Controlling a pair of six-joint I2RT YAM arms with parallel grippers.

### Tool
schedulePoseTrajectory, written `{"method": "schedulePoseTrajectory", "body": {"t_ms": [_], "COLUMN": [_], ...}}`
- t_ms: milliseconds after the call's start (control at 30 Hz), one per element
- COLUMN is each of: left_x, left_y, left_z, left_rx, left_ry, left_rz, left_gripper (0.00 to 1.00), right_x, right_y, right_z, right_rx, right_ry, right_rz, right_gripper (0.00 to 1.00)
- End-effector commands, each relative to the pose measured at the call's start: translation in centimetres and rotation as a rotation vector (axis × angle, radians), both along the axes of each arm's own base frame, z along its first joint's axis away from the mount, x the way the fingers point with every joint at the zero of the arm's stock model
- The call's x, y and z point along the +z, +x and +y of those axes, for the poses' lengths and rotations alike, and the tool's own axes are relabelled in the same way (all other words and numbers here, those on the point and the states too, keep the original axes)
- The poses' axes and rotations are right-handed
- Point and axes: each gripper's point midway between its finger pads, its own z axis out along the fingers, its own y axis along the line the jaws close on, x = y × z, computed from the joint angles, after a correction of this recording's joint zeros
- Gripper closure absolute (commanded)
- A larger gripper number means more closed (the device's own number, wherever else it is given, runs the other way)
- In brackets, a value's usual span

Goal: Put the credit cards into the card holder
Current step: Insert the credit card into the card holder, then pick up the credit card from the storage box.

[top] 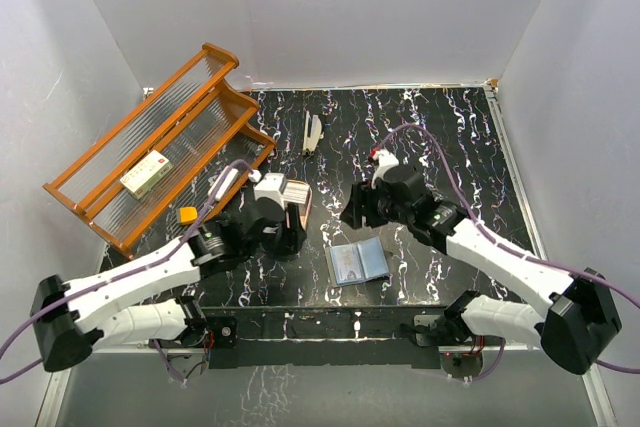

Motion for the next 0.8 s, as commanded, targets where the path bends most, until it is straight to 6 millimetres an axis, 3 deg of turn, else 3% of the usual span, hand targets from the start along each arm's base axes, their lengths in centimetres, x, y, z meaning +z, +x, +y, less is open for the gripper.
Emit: {"method": "schedulePoseTrajectory", "body": {"t_ms": [0,167,367,467,767], "left_x": [4.4,6.5,6.8,6.5,7.2], "left_y": [-0.2,-1.1,-2.0,-2.4,-3.1], "left_z": [3.7,6.4,9.0,10.1,10.7], "left_rx": [0.039,0.059,0.076,0.079,0.05], "left_ry": [0.017,-0.044,-0.069,-0.066,-0.131], "left_rz": [-0.104,-0.182,-0.241,-0.254,-0.311], "left_gripper": [0.44,0.32,0.24,0.22,0.19], "right_x": [3.7,4.6,5.4,4.7,3.5], "right_y": [3.3,5.4,7.3,8.1,8.8], "right_z": [1.0,3.0,6.3,7.8,13.3], "right_rx": [0.013,0.038,0.102,0.138,0.273], "right_ry": [-0.039,-0.042,-0.056,-0.108,-0.26], "right_rz": [-0.147,-0.181,-0.269,-0.296,-0.446], "right_gripper": [0.44,0.44,0.43,0.43,0.44]}}
